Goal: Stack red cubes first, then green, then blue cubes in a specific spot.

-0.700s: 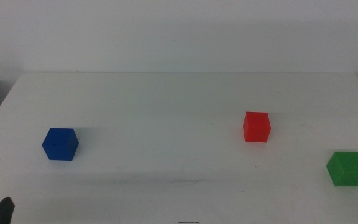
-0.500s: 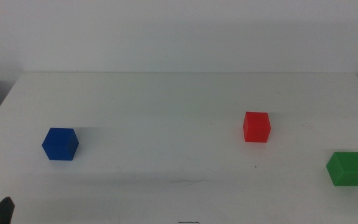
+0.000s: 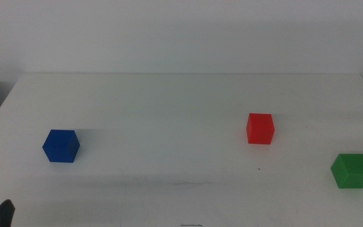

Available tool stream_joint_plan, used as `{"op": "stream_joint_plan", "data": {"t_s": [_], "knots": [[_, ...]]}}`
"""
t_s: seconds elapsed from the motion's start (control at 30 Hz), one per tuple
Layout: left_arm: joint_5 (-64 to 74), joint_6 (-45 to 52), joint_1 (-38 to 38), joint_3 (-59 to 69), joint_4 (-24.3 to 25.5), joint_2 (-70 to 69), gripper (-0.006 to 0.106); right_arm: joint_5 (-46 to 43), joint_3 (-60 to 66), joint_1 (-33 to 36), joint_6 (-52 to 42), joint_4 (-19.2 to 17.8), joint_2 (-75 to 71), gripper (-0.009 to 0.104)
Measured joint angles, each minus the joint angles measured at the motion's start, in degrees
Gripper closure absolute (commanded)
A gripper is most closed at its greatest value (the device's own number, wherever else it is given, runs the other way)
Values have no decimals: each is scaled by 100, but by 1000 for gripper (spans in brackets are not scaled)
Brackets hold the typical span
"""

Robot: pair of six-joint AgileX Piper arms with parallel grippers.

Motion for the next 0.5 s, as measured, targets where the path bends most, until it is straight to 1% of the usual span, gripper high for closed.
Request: {"op": "stream_joint_plan", "data": {"t_s": [0.13, 0.23, 0.37, 0.43, 0.5], "knots": [[0, 0, 0, 0, 0, 0, 7, 479, -671, 409, 0, -25, 863, 20], [0, 0, 0, 0, 0, 0, 7, 677, -1097, 846, 129, -204, 1569, 20], [0, 0, 0, 0, 0, 0, 7, 752, -1765, 1297, 991, -461, 2478, 20], [0, 0, 0, 0, 0, 0, 7, 843, -2101, 1481, 1223, -566, 2924, 20], [0, 0, 0, 0, 0, 0, 7, 1002, -2483, 1642, 1359, -566, 3436, 20]]}}
